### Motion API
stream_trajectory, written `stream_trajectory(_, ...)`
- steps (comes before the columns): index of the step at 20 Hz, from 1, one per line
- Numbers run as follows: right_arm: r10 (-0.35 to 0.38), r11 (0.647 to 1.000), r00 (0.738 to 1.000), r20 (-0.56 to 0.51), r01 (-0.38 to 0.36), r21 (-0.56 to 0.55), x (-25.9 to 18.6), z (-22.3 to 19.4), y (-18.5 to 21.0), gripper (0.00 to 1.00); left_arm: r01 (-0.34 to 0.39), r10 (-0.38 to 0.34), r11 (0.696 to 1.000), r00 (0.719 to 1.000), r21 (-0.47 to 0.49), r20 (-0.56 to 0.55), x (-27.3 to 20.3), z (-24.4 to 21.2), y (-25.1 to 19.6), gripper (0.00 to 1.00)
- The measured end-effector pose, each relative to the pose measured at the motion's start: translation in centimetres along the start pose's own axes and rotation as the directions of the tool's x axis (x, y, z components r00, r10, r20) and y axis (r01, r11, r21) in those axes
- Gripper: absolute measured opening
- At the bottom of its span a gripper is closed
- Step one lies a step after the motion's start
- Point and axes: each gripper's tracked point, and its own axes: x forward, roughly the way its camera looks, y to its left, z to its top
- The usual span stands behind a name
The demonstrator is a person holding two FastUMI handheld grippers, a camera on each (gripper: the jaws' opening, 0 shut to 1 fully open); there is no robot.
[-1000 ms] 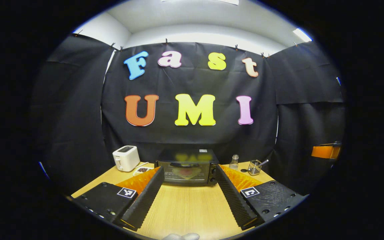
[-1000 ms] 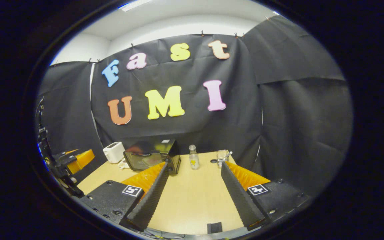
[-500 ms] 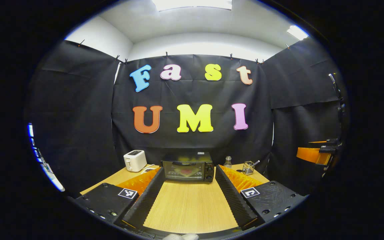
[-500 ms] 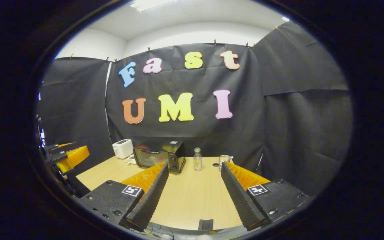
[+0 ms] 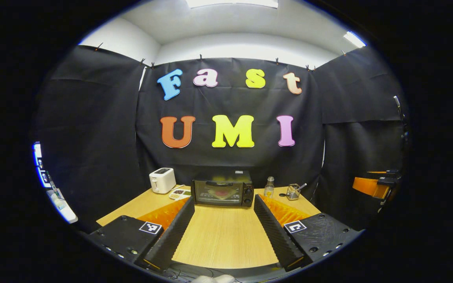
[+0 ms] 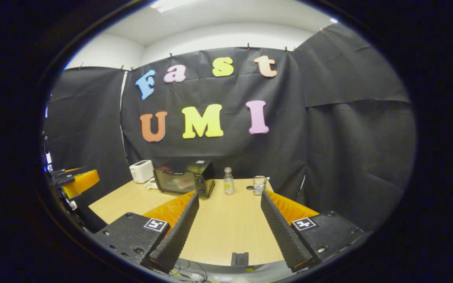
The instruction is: Open the electric oven with the left hand, put the food in, and close the electric oven.
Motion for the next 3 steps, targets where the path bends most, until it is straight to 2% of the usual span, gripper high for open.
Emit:
stream_trajectory(1,-0.002,1.0,1.0,-0.001,0.002,0.0,0.13,0.0,0.0,0.95,0.002,-0.002,1.0,1.0,0.003,0.002,0.16,0.13,-0.1,0.97)
stream_trajectory(2,-0.002,1.0,1.0,-0.004,0.002,-0.001,0.24,-0.04,0.0,1.0,0.003,-0.003,1.0,1.0,0.005,0.001,0.31,0.14,-0.03,0.97)
stream_trajectory(3,-0.004,1.0,1.0,-0.003,0.004,-0.003,0.43,0.04,-0.03,0.95,0.006,-0.006,1.0,1.0,0.006,0.003,0.61,0.2,-0.09,0.97)
